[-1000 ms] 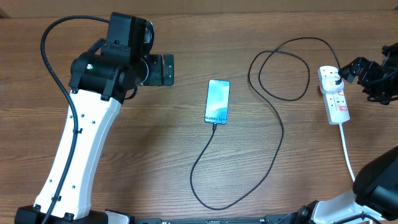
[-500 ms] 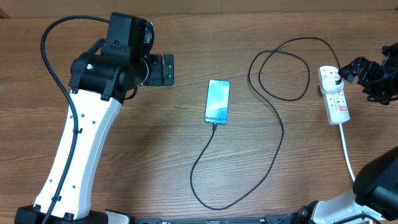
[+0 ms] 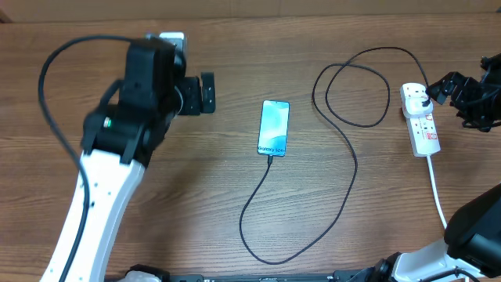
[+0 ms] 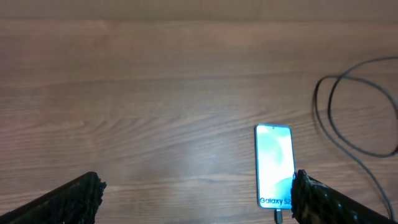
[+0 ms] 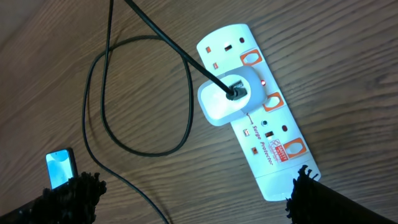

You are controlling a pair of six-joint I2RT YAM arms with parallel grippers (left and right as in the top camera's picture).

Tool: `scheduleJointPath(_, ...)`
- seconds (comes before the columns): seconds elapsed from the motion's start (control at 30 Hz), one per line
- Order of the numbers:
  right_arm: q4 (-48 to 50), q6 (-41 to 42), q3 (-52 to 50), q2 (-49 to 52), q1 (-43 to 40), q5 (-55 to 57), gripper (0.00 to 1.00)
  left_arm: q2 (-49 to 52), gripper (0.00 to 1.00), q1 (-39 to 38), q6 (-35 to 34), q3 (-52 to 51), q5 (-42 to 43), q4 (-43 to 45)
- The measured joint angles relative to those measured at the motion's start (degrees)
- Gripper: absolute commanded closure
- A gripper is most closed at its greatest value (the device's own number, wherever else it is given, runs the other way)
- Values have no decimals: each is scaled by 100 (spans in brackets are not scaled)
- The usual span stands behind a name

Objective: Plug charger to phone and switch on socket

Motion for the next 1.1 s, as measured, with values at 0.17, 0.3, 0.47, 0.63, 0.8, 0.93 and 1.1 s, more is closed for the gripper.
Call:
scheduleJointPath(0.17,2,0,0,0,0,2,0,-809,0,0,42,-1040,-2,861)
scheduleJointPath(0.3,2,2,0,0,0,0,0,-1405,0,0,120,-1823,-2,1416)
scheduleJointPath(0.47,0,4,0,0,0,0,0,-2131,0,2,127,-2634,0,2155)
scheduleJointPath(0.63,0,2,0,0,0,0,0,-2835,0,181,140,-3453,114,3187)
scheduleJointPath(0.8,0,0,0,0,0,2,0,-3436,0,544,153,-4358,503,4227)
scheduleJointPath(0.93,2,2,0,0,0,2,0,-3947,0,793,164,-5176,798,5018)
scheduleJointPath(1.1,-2,0,0,0,0,2,0,-4621,0,879,168,-6146,935,5939)
